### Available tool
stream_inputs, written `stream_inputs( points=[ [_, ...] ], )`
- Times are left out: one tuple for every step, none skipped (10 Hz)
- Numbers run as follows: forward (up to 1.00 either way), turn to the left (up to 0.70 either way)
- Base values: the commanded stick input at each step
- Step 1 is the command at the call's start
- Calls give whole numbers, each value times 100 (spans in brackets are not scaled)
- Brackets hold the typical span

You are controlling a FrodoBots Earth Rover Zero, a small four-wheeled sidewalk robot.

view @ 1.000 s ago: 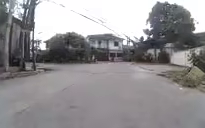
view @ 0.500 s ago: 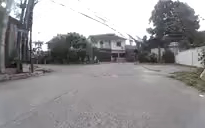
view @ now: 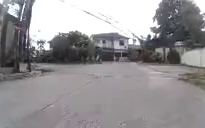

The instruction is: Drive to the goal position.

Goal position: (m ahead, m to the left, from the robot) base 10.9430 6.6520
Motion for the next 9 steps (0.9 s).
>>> stream_inputs(
  points=[
    [100, 37],
    [100, 3],
    [100, 3],
    [100, 3],
    [100, 3],
    [100, 3],
    [100, 3],
    [100, 3],
    [100, 3]
  ],
)
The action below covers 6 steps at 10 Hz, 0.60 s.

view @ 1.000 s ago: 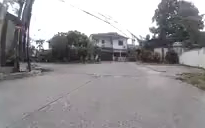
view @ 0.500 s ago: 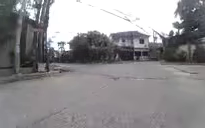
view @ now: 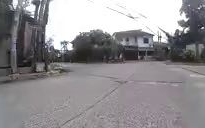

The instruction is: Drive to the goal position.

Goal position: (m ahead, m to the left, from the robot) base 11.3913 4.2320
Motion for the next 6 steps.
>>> stream_inputs(
  points=[
    [100, 3],
    [100, 3],
    [100, 37],
    [100, 43],
    [100, 43],
    [100, 43]
  ],
)
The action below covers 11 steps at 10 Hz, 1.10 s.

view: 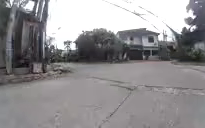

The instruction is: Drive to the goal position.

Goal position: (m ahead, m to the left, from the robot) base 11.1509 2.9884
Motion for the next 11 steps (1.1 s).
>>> stream_inputs(
  points=[
    [100, 3],
    [100, 3],
    [100, 3],
    [100, 3],
    [100, 3],
    [100, 3],
    [100, 3],
    [100, 3],
    [100, 3],
    [100, -8],
    [100, -37]
  ],
)
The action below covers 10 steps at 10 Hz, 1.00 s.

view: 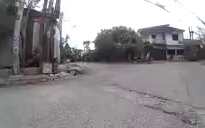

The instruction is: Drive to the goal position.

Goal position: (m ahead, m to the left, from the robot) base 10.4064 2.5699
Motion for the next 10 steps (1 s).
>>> stream_inputs(
  points=[
    [100, -28],
    [100, -9],
    [100, 3],
    [100, 3],
    [100, 3],
    [100, 3],
    [100, 3],
    [100, 3],
    [100, -37],
    [100, -37]
  ],
)
